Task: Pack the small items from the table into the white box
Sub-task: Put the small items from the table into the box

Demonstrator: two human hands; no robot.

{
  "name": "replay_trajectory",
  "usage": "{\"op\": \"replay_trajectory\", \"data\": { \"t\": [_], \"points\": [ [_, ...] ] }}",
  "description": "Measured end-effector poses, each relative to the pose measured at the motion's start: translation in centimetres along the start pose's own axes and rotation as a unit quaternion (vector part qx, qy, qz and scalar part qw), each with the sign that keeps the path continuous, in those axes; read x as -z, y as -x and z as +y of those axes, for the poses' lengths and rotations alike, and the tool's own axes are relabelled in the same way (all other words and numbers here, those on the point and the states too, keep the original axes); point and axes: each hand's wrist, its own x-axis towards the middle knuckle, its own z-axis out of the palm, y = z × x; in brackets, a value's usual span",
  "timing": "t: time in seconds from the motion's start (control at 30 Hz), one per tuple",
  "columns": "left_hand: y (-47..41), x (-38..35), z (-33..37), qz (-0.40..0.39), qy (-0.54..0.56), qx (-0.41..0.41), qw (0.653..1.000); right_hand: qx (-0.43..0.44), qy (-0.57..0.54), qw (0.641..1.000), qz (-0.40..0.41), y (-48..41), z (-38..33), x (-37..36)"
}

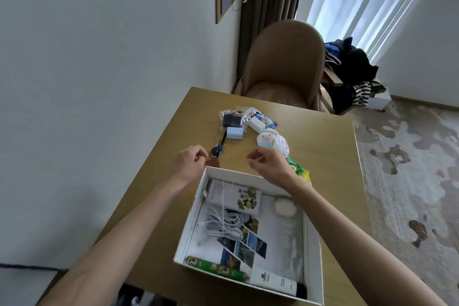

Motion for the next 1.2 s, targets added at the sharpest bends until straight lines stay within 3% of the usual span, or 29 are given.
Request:
{"op": "replay_trajectory", "data": {
  "t": [0.13, 0.3, 0.47, 0.63, 0.87, 1.0, 1.1, 1.2],
  "points": [
    [-3.9, -0.9, -3.1, -0.097, -0.025, 0.043, 0.994, -0.056, 0.059, 0.994, -0.068, -5.0, 0.0, -2.2],
    [-7.6, -3.5, -6.2, -0.193, -0.045, 0.036, 0.98, -0.123, 0.156, 0.967, -0.16, -11.3, 0.8, -6.5],
    [-10.4, -5.2, -7.7, -0.203, -0.04, 0.029, 0.978, -0.176, 0.243, 0.94, -0.162, -15.6, 1.7, -11.3],
    [-12.0, -5.1, -9.9, -0.207, -0.064, 0.035, 0.976, -0.169, 0.304, 0.923, -0.163, -16.8, 2.3, -13.5],
    [-13.1, -5.5, -10.9, -0.191, -0.06, 0.052, 0.978, -0.173, 0.241, 0.925, -0.238, -16.1, 2.8, -11.7],
    [-13.7, -5.8, -10.1, -0.17, -0.017, 0.063, 0.983, -0.106, 0.22, 0.936, -0.253, -15.3, 3.5, -9.8],
    [-13.8, -6.0, -9.7, -0.171, -0.01, 0.064, 0.983, -0.049, 0.16, 0.965, -0.203, -14.8, 4.0, -8.4],
    [-14.1, -6.2, -9.2, -0.166, -0.007, 0.057, 0.984, -0.063, -0.009, 0.988, -0.137, -14.3, 4.3, -6.8]
  ]
}}
